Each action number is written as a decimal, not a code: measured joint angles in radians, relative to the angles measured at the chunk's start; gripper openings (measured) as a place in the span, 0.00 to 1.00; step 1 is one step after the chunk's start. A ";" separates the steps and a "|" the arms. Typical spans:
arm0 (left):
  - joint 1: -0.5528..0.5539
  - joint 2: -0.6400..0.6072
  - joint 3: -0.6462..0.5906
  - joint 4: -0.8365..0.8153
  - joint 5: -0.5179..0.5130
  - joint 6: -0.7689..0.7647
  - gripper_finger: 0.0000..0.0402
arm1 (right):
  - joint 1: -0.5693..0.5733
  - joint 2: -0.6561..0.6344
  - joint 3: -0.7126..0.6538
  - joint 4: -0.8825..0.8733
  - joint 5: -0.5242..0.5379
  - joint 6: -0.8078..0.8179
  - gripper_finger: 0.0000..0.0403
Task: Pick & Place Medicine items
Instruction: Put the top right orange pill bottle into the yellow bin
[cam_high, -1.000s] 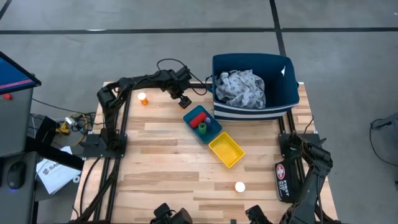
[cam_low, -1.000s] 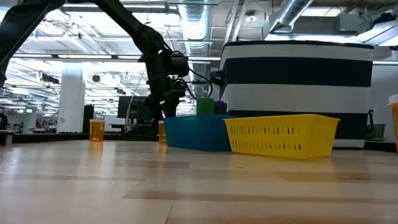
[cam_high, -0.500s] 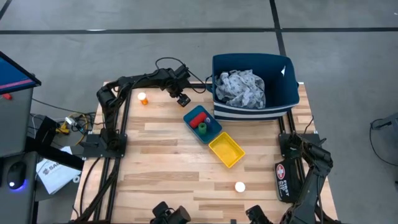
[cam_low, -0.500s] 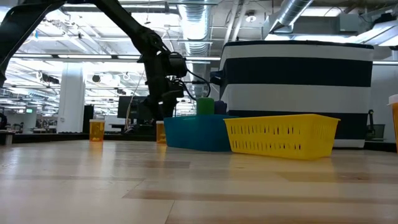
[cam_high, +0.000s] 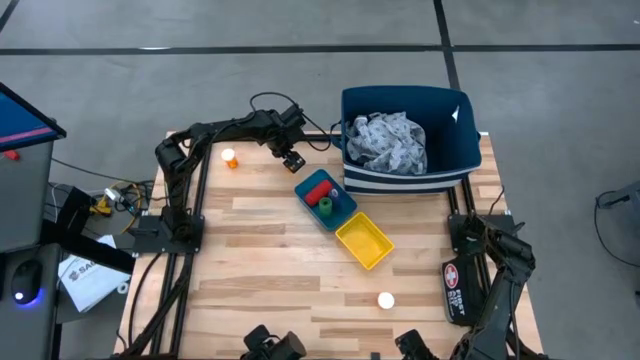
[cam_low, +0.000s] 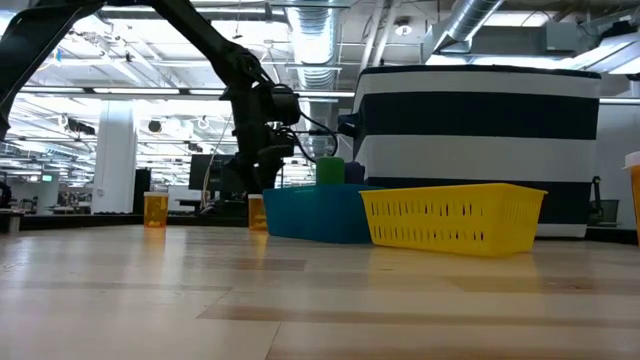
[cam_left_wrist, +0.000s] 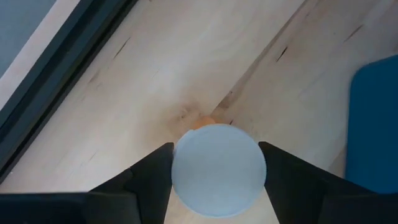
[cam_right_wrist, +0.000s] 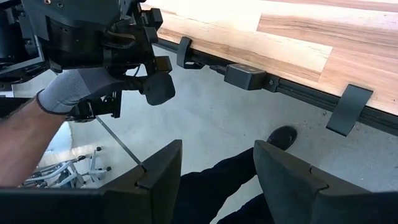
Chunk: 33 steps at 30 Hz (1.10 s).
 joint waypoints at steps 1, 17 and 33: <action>0.000 0.000 0.000 -0.001 0.000 0.003 0.54 | 0.000 0.000 0.000 0.000 0.000 0.000 0.49; -0.005 -0.128 -0.001 -0.052 0.013 0.007 0.53 | 0.002 0.000 0.000 0.000 0.000 0.000 0.49; -0.208 -0.340 0.000 -0.185 0.023 -0.077 0.53 | 0.022 -0.044 0.000 -0.077 0.004 0.000 0.49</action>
